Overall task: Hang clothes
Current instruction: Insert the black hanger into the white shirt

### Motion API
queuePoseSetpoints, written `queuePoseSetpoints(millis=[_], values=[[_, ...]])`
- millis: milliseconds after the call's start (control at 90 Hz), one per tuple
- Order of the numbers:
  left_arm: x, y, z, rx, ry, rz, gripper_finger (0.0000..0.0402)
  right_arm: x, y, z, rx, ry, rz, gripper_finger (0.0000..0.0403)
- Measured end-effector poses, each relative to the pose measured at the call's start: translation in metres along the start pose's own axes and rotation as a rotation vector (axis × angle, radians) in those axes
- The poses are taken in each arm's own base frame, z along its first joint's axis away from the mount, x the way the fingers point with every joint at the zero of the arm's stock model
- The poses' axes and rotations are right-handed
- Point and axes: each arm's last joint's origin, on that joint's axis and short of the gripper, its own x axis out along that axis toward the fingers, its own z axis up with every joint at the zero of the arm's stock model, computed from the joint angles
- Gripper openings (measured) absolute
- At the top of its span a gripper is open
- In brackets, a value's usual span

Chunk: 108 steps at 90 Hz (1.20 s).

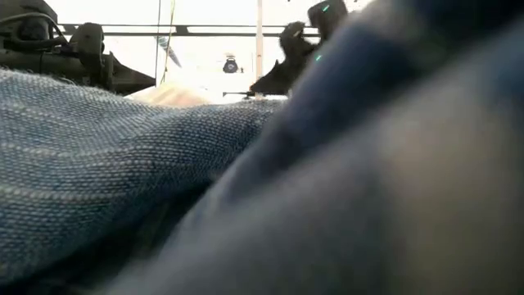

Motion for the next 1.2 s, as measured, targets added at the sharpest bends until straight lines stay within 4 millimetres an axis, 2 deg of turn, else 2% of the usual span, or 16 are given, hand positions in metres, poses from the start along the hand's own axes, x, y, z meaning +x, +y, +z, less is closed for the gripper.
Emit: queuePoseSetpoints(millis=[211, 367, 533, 800, 989, 1200], values=[[0.0, 0.0, 0.0, 0.0, 0.0, 0.0, 0.0001, 0.04, -0.01, -0.023, 0.039, 0.068, 0.04, 0.0043], [0.0, 0.0, 0.0, 0.0, 0.0, 0.0, 0.0001, 0.053, -0.015, -0.029, 0.04, 0.081, 0.036, 0.0051], [0.0, 0.0, 0.0, 0.0, 0.001, 0.001, 0.0001, 0.052, -0.016, -0.028, 0.033, 0.08, 0.032, 0.0051], [0.0, 0.0, 0.0, 0.0, 0.0, 0.001, 0.0001, 0.044, -0.016, -0.012, 0.018, 0.01, 0.004, 0.005], [0.0, 0.0, 0.0, 0.0, 0.0, 0.001, 0.0001, 0.047, -0.015, -0.015, 0.014, 0.031, -0.02, 0.0052], [0.0, 0.0, 0.001, -0.002, -0.008, -0.002, 0.0001, 0.049, -0.002, -0.02, -0.046, 0.092, -0.075, 0.0052]])
